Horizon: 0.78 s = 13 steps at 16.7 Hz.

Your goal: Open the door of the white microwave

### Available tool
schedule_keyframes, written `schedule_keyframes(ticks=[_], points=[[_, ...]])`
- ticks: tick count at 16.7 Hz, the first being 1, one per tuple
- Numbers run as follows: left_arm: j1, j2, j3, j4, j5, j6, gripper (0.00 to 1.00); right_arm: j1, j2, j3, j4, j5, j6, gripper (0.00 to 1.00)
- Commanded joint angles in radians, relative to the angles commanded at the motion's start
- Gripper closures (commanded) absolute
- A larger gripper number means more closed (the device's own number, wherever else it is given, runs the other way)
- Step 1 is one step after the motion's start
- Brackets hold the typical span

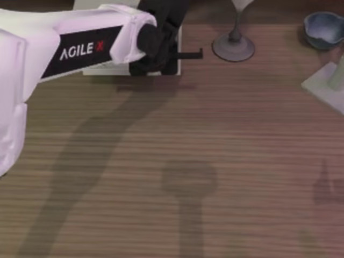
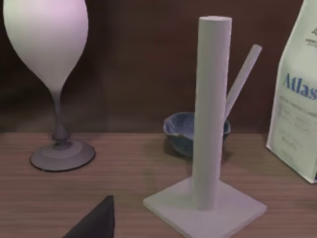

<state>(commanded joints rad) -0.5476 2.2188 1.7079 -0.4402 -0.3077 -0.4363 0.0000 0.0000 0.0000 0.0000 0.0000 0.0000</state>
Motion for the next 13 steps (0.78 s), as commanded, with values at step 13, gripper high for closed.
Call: schedule_keyframes(ticks=[13], points=[[0.003,-0.049,-0.071,0.047,-0.024,-0.017,1.00,0.000,0.000,0.000,0.000,0.000,0.000,0.00]])
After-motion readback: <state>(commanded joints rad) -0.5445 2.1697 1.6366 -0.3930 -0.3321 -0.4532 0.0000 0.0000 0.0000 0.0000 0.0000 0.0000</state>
